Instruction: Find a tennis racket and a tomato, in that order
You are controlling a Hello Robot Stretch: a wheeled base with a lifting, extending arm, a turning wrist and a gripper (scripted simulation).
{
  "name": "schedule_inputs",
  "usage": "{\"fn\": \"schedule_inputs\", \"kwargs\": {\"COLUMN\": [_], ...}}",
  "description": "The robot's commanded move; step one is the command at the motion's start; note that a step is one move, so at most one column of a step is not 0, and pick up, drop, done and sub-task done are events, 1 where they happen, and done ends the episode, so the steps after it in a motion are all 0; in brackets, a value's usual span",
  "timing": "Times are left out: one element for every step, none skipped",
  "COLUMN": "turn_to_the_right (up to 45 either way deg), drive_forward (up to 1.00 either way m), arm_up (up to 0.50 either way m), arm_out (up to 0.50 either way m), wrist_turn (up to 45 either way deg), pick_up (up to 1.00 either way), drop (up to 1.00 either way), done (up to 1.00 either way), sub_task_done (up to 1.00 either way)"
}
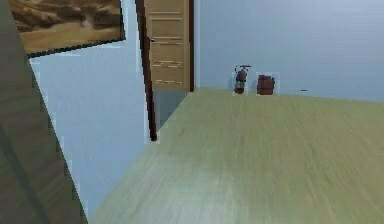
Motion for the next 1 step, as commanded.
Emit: {"fn": "schedule_inputs", "kwargs": {"turn_to_the_right": [6.0], "drive_forward": [0.0], "arm_up": [0.0], "arm_out": [0.0], "wrist_turn": [0.0], "pick_up": [0.0], "drop": [0.0], "done": [0.0], "sub_task_done": [0.0]}}
